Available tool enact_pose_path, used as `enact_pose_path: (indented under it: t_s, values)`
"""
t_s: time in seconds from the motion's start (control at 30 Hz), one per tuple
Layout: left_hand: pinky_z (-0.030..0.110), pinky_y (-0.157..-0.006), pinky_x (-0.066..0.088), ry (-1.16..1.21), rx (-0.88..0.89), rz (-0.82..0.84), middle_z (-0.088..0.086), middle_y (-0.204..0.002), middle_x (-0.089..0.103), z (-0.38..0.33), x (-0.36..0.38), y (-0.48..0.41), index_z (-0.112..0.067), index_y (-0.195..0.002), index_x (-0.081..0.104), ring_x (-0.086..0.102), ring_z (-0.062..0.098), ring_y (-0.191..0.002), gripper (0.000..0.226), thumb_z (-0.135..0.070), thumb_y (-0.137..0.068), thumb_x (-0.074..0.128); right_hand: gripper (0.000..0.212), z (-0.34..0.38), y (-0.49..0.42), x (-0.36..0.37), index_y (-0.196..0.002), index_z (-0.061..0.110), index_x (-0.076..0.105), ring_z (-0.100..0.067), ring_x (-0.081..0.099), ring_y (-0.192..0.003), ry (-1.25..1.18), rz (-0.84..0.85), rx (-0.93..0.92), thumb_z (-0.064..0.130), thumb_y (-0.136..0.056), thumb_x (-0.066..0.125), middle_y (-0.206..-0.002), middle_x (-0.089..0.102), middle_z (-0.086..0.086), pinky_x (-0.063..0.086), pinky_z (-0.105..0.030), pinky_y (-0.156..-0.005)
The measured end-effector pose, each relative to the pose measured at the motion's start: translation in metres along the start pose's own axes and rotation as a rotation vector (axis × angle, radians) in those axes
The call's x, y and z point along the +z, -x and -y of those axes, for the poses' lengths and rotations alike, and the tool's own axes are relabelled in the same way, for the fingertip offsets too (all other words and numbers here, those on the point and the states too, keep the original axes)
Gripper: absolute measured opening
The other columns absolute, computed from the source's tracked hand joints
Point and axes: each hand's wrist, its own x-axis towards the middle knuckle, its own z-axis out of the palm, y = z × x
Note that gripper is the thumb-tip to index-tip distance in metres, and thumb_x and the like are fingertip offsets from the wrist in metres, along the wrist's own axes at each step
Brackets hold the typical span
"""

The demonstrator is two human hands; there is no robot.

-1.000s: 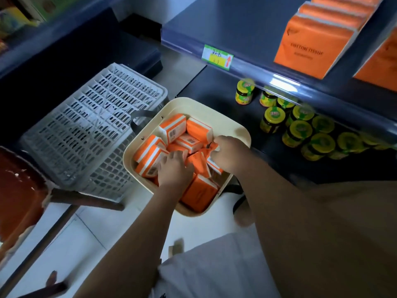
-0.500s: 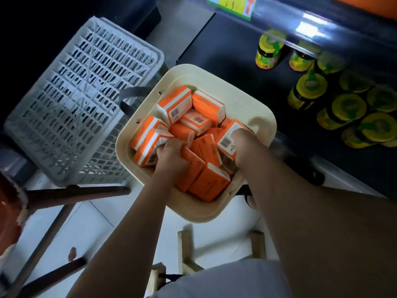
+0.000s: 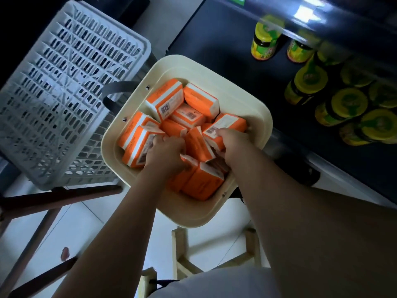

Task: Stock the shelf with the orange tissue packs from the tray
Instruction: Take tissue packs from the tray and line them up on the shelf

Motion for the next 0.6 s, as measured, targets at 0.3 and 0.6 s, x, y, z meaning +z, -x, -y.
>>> enact_pose_path:
  t_s: [0.3,0.6]
  values:
    - [0.035,-0.082,0.05,0.53,-0.091,-0.349,-0.007,-0.1,0.067,0.016,-0.036,0.03,-0.026,-0.117,0.071,0.064,0.018,-0.095,0.039,-0.042,-0.083,0.083,0.135,0.012,0.077,-0.019,-0.159,0.049,-0.01,-0.033,0.076,-0.079,0.118,0.131,-0.238,0.036,-0.07,0.089,-0.141,0.051,-0.01,0.065,-0.048,-0.068]
    - [0.025,-0.064,0.043,0.939,-0.103,-0.486,-0.002,-0.088,0.066,-0.02,-0.069,0.074,-0.016,-0.104,0.065,0.062,0.015,-0.08,0.033,-0.04,-0.088,0.08,0.042,0.03,0.154,-0.069,-0.132,0.018,0.054,-0.03,0.065,-0.046,0.182,0.292,-0.511,0.04,-0.099,0.064,-0.067,0.07,-0.019,0.052,-0.03,-0.044]
